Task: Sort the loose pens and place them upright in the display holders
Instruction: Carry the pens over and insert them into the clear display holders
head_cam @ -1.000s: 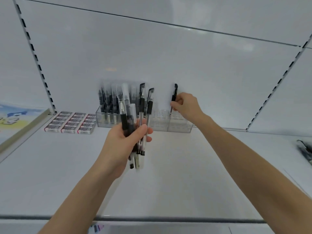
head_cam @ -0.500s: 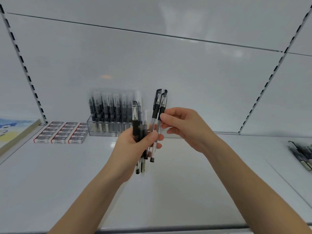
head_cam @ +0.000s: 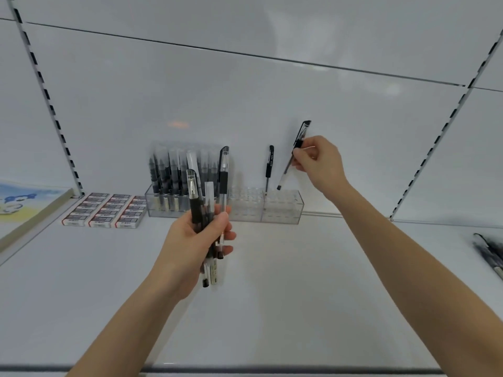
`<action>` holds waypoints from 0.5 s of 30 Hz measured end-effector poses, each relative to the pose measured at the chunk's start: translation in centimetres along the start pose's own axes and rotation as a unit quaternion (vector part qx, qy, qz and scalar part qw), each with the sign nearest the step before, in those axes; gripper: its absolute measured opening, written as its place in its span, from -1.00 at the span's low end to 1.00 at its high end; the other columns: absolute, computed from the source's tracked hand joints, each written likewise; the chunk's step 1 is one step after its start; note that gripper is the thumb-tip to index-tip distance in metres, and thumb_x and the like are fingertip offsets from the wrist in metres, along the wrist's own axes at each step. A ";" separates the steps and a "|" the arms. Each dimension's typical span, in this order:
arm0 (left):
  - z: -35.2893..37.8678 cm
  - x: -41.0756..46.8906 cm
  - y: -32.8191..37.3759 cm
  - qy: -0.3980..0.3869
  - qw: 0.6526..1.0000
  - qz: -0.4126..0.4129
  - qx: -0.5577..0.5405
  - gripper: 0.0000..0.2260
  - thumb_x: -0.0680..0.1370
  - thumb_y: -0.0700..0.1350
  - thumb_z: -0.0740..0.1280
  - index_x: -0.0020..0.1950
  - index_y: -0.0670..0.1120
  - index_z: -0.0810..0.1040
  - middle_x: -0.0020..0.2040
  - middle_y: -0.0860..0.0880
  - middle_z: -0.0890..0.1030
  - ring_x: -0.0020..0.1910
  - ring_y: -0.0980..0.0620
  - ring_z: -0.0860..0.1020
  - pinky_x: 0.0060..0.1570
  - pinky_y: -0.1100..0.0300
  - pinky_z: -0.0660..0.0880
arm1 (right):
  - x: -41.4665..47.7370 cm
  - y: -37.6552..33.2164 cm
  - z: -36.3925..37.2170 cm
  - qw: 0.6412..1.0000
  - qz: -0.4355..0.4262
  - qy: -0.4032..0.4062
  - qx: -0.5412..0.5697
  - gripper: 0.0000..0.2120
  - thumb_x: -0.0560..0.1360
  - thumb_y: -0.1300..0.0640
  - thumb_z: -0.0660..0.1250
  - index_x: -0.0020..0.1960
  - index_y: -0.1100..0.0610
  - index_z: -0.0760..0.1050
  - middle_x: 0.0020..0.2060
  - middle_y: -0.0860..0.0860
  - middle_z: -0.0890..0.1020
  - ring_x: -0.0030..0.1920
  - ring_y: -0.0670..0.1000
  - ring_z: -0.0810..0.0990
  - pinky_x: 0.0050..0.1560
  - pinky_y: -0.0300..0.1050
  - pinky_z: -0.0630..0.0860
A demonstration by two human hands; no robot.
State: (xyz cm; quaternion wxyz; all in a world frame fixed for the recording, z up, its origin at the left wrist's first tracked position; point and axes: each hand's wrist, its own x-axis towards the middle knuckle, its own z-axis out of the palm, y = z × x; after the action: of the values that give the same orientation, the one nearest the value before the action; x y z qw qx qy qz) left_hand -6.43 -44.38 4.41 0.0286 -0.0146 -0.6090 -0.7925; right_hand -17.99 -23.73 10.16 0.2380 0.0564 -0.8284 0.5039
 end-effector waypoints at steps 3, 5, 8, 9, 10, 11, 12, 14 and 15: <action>-0.1 -0.1 0.0 0.000 1.000 0.003 0.005 -0.90 0.51 -0.18 0.28 -0.03 -0.08 0.56 -0.27 -0.04 0.57 -0.35 0.16 0.61 -0.38 0.28 0.55 | 0.4 0.3 0.9 1.000 -0.009 -0.018 -0.011 -0.96 0.50 0.27 0.27 -0.06 0.18 0.42 -0.31 0.04 0.58 -0.29 0.00 0.58 0.01 0.02 0.59; -0.1 -0.2 0.0 -0.003 1.000 0.008 0.015 -0.90 0.52 -0.19 0.28 -0.04 -0.07 0.57 -0.28 -0.03 0.59 -0.34 0.16 0.61 -0.36 0.28 0.56 | 0.4 0.6 1.4 0.999 -0.013 -0.034 -0.021 -0.96 0.51 0.27 0.26 -0.07 0.18 0.41 -0.28 0.08 0.58 -0.31 -0.04 0.56 -0.02 -0.02 0.57; 0.0 -0.3 -0.1 -0.001 1.000 0.009 0.024 -0.90 0.52 -0.20 0.28 -0.06 -0.05 0.57 -0.31 0.00 0.62 -0.33 0.15 0.63 -0.36 0.27 0.55 | 0.1 1.5 2.0 0.997 -0.009 -0.062 -0.053 -0.96 0.52 0.26 0.26 -0.06 0.17 0.40 -0.20 0.15 0.59 -0.29 -0.01 0.56 -0.03 -0.06 0.55; 0.1 -0.4 -0.1 0.000 1.000 0.007 0.023 -0.90 0.51 -0.20 0.28 -0.06 -0.05 0.57 -0.31 0.01 0.63 -0.32 0.15 0.64 -0.37 0.28 0.54 | -0.1 1.9 2.2 0.995 -0.002 -0.073 -0.069 -0.96 0.52 0.26 0.26 -0.06 0.17 0.41 -0.20 0.15 0.60 -0.26 0.03 0.56 -0.01 -0.03 0.55; 0.1 -0.4 -0.1 0.001 1.000 0.006 0.023 -0.90 0.51 -0.20 0.29 -0.06 -0.04 0.57 -0.32 0.01 0.63 -0.32 0.14 0.64 -0.38 0.28 0.53 | -0.3 2.4 2.4 0.993 0.006 -0.081 -0.081 -0.97 0.52 0.25 0.25 -0.05 0.16 0.41 -0.21 0.15 0.61 -0.23 0.05 0.57 0.02 0.00 0.55; 0.1 -0.4 -0.1 0.001 1.000 0.005 0.023 -0.90 0.51 -0.20 0.29 -0.06 -0.04 0.57 -0.32 0.01 0.64 -0.32 0.14 0.64 -0.39 0.28 0.53 | -0.5 2.7 2.6 0.993 0.014 -0.086 -0.085 -0.98 0.53 0.24 0.25 -0.05 0.16 0.41 -0.22 0.13 0.61 -0.21 0.05 0.57 0.04 0.02 0.55; 0.2 -0.4 -0.1 0.002 1.000 0.004 0.023 -0.90 0.51 -0.20 0.29 -0.06 -0.04 0.57 -0.31 0.01 0.64 -0.32 0.14 0.63 -0.38 0.28 0.52 | -0.6 3.0 2.7 0.992 0.018 -0.087 -0.085 -0.98 0.53 0.23 0.25 -0.05 0.16 0.41 -0.23 0.11 0.60 -0.21 0.05 0.57 0.05 0.03 0.55; 0.3 -0.4 -0.1 0.001 1.000 0.004 0.026 -0.90 0.52 -0.20 0.28 -0.04 -0.05 0.57 -0.28 0.00 0.62 -0.33 0.16 0.62 -0.38 0.27 0.52 | -0.7 3.1 2.9 0.991 0.024 -0.092 -0.090 -0.98 0.53 0.22 0.25 -0.05 0.17 0.41 -0.24 0.10 0.60 -0.20 0.04 0.56 0.07 0.03 0.54; 0.4 -0.5 -0.1 -0.002 1.000 0.002 0.027 -0.89 0.52 -0.20 0.28 -0.03 -0.05 0.57 -0.26 -0.01 0.61 -0.34 0.17 0.62 -0.39 0.28 0.52 | -0.7 3.1 2.9 0.990 0.030 -0.097 -0.096 -0.97 0.53 0.22 0.25 -0.04 0.17 0.43 -0.23 0.11 0.60 -0.18 0.04 0.56 0.06 0.01 0.53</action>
State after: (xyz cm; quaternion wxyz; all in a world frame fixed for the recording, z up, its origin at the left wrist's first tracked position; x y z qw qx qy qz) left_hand -5.96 -43.99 4.42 0.0293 -0.0163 -0.6302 -0.7757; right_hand -19.34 -24.81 6.25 0.1458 0.0574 -0.8934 0.4210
